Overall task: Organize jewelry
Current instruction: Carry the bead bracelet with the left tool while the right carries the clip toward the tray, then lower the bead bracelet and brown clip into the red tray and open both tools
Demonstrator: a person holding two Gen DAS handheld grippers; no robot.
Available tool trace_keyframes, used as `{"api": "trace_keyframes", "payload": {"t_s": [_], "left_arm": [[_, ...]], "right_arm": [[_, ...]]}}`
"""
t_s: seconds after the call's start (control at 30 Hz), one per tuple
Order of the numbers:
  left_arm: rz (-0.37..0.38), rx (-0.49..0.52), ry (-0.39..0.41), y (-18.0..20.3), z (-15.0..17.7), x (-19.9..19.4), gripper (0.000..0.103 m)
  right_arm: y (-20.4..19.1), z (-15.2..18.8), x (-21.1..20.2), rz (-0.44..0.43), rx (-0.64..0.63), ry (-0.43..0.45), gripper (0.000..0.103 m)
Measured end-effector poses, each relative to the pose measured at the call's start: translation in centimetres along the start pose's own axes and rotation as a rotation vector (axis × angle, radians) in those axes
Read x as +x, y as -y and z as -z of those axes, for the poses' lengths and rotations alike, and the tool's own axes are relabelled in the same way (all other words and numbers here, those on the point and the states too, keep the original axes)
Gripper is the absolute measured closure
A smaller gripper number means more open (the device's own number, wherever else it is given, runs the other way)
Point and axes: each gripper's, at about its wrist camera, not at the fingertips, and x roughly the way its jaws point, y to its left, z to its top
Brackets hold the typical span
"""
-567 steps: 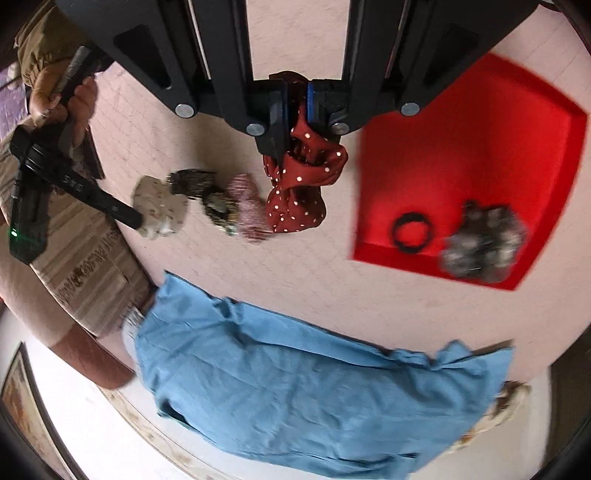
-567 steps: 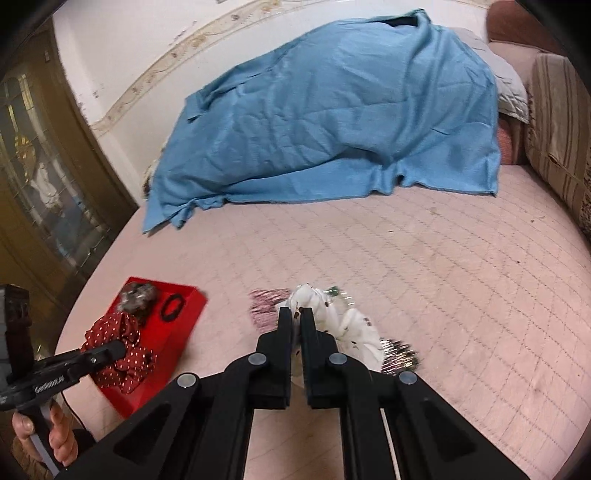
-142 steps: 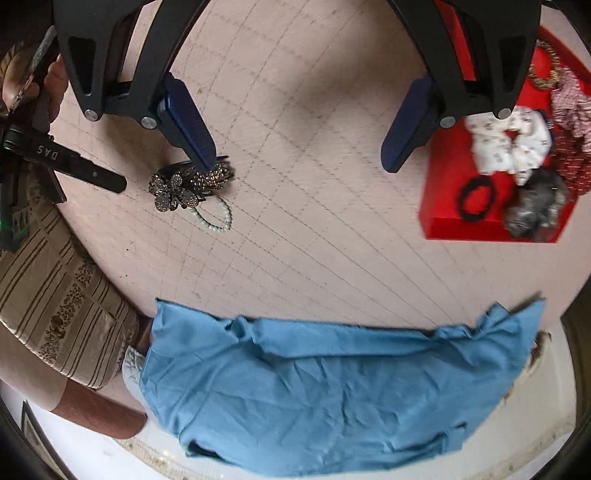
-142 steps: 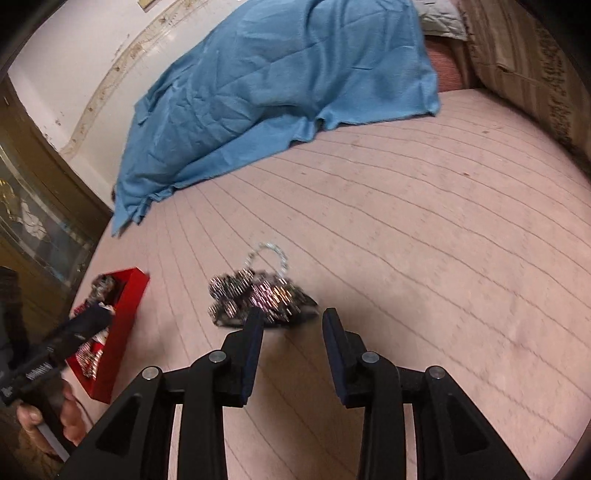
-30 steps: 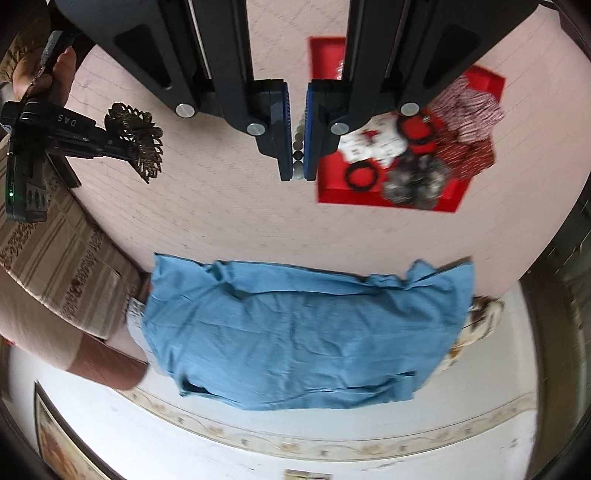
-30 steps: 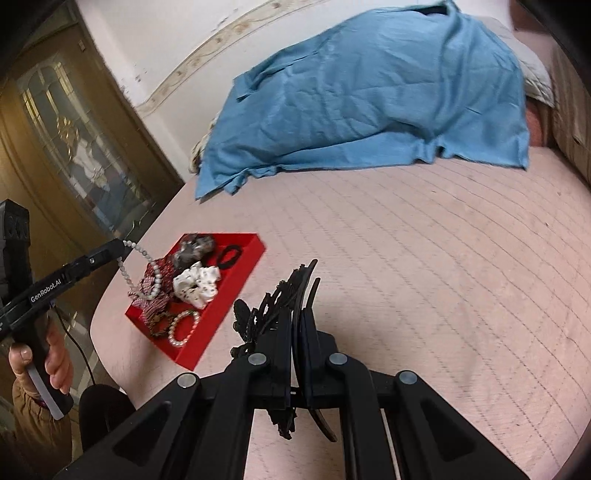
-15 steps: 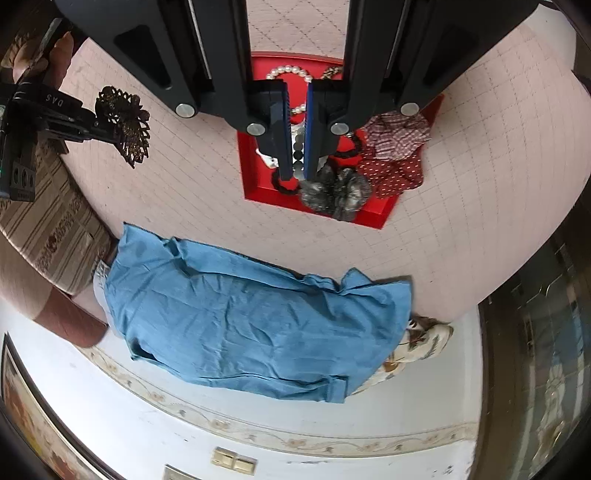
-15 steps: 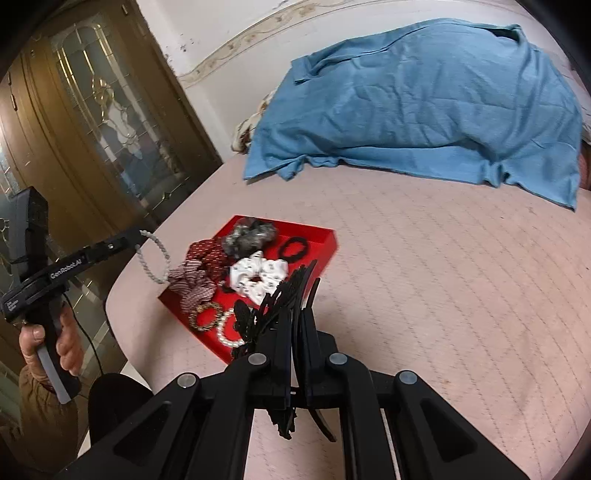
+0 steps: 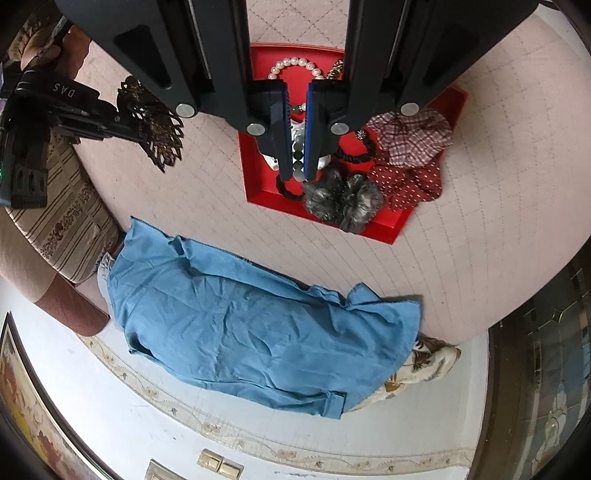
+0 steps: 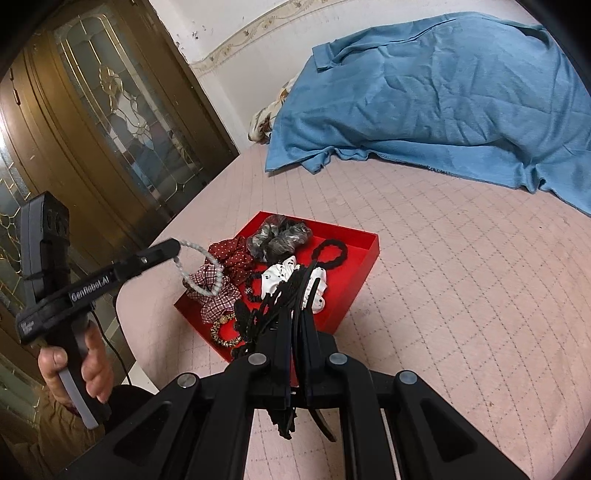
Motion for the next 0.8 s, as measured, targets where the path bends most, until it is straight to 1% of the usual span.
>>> {"api": "trace_keyframes", "payload": {"t_s": [0.17, 0.4, 0.53, 0.63, 0.8], "left_arm": [[-0.003, 0.002, -0.018, -0.1, 0.8, 1.4, 0.098], [0.000, -0.015, -0.027, -0.9, 1.4, 2.4, 0.098], [-0.017, -0.015, -0.039, -1.3, 2.0, 3.1, 0.098], [-0.053, -0.002, -0.043, -1.3, 2.3, 3.5, 0.097], [-0.081, -0.010, -0.063, -1.9, 2.8, 4.2, 0.097]], "right_arm": [[0.0, -0.8, 1.4, 0.008, 0.008, -0.014, 0.097], [0.6, -3.1, 3.6, 0.013, 0.056, -0.014, 0.097], [1.0, -4.2, 5.2, 0.013, 0.092, -0.020, 0.097], [1.3, -4.8, 6.4, 0.007, 0.118, -0.025, 0.097], [1.8, -5.5, 8.6, -0.005, 0.177, -0.041, 0.097]]}}
